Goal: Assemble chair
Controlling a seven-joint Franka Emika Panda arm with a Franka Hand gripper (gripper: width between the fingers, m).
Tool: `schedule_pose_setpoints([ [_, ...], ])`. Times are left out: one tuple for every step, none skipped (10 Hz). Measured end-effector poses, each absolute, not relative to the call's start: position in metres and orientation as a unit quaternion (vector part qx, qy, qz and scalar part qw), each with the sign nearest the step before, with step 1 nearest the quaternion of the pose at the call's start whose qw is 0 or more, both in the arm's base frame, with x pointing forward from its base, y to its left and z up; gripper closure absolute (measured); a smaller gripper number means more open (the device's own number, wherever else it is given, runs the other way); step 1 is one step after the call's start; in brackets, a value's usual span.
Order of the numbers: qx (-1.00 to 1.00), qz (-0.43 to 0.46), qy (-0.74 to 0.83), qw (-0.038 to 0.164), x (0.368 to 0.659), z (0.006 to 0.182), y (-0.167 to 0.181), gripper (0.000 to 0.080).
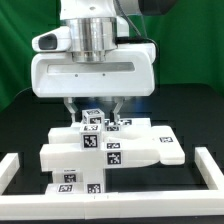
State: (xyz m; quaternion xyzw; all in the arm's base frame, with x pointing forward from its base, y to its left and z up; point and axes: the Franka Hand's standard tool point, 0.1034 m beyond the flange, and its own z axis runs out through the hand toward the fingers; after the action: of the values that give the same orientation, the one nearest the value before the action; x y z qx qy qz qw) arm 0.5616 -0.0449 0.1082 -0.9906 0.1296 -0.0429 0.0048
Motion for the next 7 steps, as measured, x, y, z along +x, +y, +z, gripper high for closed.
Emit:
schedule_pose_setpoints([
  [-0.986, -0.042, 0.163, 0.007, 0.5610, 0.1079, -0.0447, 0.0485],
  [-0.976, -0.040, 0.214, 0.009, 0.5604, 0.1075, -0.0442, 0.0511],
  [-0.973, -0.040, 0.228, 0.009, 0.5604, 0.1074, -0.0443, 0.0511],
  [-0.955, -0.042, 0.293, 0.011, 0.5607, 0.1072, -0.0441, 0.0511],
  [-0.932, -0.041, 0.360, 0.014, 0.5605, 0.1068, -0.0428, 0.0511],
  [-0.893, -0.039, 0.448, 0.016, 0.5613, 0.1066, -0.0411, 0.0511],
  [-0.861, -0.038, 0.507, 0.019, 0.5621, 0.1057, -0.0395, 0.0511],
])
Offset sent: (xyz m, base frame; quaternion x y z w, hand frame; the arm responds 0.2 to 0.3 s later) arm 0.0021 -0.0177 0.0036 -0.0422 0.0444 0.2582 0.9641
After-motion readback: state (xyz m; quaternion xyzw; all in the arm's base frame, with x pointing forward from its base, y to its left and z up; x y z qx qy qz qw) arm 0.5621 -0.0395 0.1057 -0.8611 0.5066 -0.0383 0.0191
